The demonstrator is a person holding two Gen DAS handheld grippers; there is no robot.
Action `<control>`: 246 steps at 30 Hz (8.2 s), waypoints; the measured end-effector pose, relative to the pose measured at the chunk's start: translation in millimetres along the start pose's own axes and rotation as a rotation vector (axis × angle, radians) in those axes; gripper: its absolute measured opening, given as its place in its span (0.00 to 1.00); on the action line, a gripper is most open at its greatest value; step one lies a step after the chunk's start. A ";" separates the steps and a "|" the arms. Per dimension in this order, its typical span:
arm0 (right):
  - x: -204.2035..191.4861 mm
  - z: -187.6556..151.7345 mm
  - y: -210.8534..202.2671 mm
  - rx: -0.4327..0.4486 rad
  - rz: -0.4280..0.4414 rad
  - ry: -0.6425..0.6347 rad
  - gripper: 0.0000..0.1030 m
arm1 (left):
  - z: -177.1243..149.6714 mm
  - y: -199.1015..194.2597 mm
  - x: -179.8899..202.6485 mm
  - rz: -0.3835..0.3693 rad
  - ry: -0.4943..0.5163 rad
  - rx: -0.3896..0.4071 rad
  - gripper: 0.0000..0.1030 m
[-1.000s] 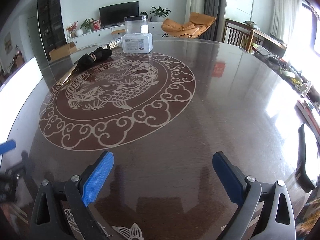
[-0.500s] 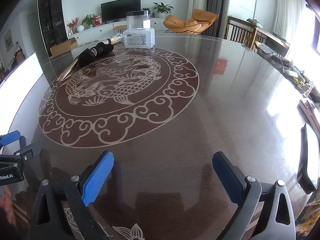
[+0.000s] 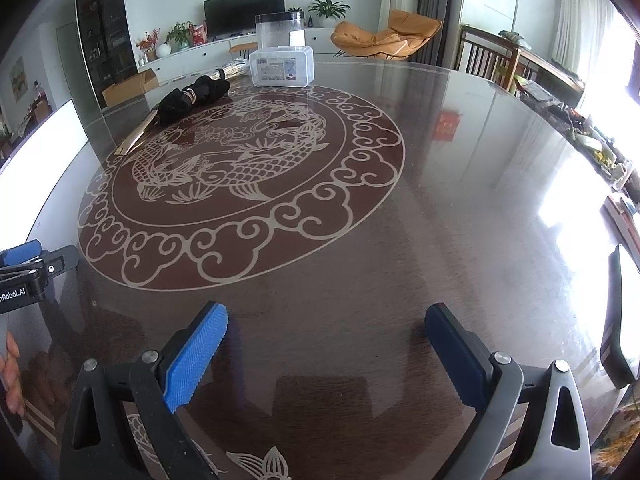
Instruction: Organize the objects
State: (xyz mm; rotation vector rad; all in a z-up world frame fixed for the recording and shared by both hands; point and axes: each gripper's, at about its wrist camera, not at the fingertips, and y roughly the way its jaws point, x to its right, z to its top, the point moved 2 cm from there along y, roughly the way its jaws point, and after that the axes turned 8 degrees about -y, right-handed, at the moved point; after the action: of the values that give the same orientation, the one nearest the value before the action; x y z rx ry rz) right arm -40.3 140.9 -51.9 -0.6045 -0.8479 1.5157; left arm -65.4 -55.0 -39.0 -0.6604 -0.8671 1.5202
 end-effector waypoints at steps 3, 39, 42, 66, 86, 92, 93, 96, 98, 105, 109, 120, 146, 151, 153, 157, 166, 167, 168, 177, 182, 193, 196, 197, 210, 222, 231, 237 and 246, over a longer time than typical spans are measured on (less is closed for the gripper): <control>0.8 -0.6 1.0 -0.004 0.001 0.004 0.98 | -0.4 0.2 -0.1 0.000 0.000 0.001 1.00; -26.7 110.5 43.6 -0.024 0.254 0.033 0.94 | 1.7 -0.7 -7.1 0.003 -0.006 0.004 1.00; -61.5 166.9 75.2 -0.028 0.305 -0.048 0.73 | 1.7 -0.8 -7.2 0.002 -0.005 0.004 1.00; -24.7 73.2 32.0 -0.063 0.358 -0.125 0.33 | 1.4 -0.8 -6.7 0.001 -0.001 0.005 1.00; -8.9 -0.6 -0.5 -0.003 0.102 -0.124 1.00 | 0.9 -1.5 -5.4 0.004 -0.004 0.006 1.00; -9.0 -3.6 -1.9 -0.002 0.100 -0.124 1.00 | 2.6 1.3 -8.2 -0.005 0.001 -0.008 1.00; -8.6 -3.4 -1.7 -0.002 0.100 -0.124 1.00 | 3.7 1.8 -8.3 -0.005 0.003 -0.017 1.00; -9.3 -3.3 -1.7 -0.002 0.100 -0.124 1.00 | 14.3 8.7 -7.0 0.016 -0.015 -0.078 1.00; -9.1 -3.4 -1.6 -0.002 0.100 -0.124 1.00 | 27.6 16.0 -7.6 0.028 -0.059 -0.095 1.00; -9.5 -3.5 -1.0 -0.001 0.103 -0.125 1.00 | 83.0 53.2 -11.3 0.084 -0.152 -0.030 1.00; -9.5 -3.6 -1.1 -0.001 0.103 -0.126 1.00 | 118.0 81.8 -9.4 0.085 -0.101 -0.032 1.00; -10.6 -1.6 0.7 -0.001 0.110 -0.133 1.00 | 211.2 144.3 6.3 0.025 -0.015 -0.140 1.00; -12.6 -0.8 1.7 0.000 0.112 -0.134 1.00 | -21.7 -16.5 43.1 -0.015 0.036 0.030 0.81; -11.9 -2.8 0.0 0.001 0.108 -0.129 1.00 | -25.3 -15.8 42.7 -0.026 0.042 0.008 0.93; -12.0 -3.2 -0.3 0.001 0.108 -0.129 1.00 | -26.6 -15.8 42.5 -0.027 0.043 0.007 0.93; -10.8 -3.8 0.0 0.003 0.102 -0.124 1.00 | -23.0 -11.0 45.5 -0.023 0.044 -0.005 1.00; -10.5 -3.8 0.8 0.003 0.101 -0.123 1.00 | -17.3 -5.0 47.2 -0.031 0.042 -0.030 1.00; -10.4 -3.8 0.7 0.003 0.103 -0.123 1.00 | -17.1 -5.3 47.8 -0.033 0.053 -0.043 1.00; -9.7 -3.5 0.7 0.004 0.109 -0.120 1.00 | -17.3 -5.5 47.7 -0.041 0.068 -0.052 1.00; 2.2 3.9 -19.6 -0.072 0.219 0.010 1.00 | -22.6 -23.2 45.2 -0.082 0.130 0.007 0.27; -11.4 15.2 -2.6 -0.102 0.122 -0.059 0.34 | -31.6 -39.2 34.8 -0.172 0.056 0.024 0.27; -47.5 34.3 -79.2 0.067 0.211 -0.094 0.34 | -36.3 -164.0 -16.9 -0.324 -0.045 0.260 0.26; -70.6 49.1 -108.0 0.131 0.252 -0.127 0.34 | -31.5 -206.8 -42.1 -0.346 -0.080 0.333 0.26; -81.3 55.1 -117.9 0.153 0.274 -0.141 0.34 | -30.2 -218.1 -49.8 -0.349 -0.090 0.349 0.26; -310.5 98.8 -194.9 0.198 0.765 -0.473 0.34 | -11.4 -272.2 -238.3 -0.015 -0.264 0.320 0.26; -363.7 95.0 -139.8 0.038 0.830 -0.510 0.88 | 8.5 -173.3 -304.9 0.275 -0.318 0.096 0.81; -218.7 69.7 -97.3 0.208 0.353 -0.415 0.98 | 12.2 -209.2 -180.3 -0.007 -0.171 0.211 0.86; -73.0 23.6 -15.7 0.047 0.056 -0.193 0.98 | -14.2 -200.3 -47.9 -0.233 0.025 0.136 1.00; 8.0 3.8 3.9 0.036 -0.070 -0.085 0.98 | -46.9 -60.6 32.6 -0.142 0.077 -0.015 1.00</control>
State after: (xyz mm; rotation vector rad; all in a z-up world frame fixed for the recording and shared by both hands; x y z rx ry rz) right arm -46.6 148.2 -52.0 -0.4814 -0.8959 1.4982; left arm 2.7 -14.7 -12.9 -0.6502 -0.8497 1.3536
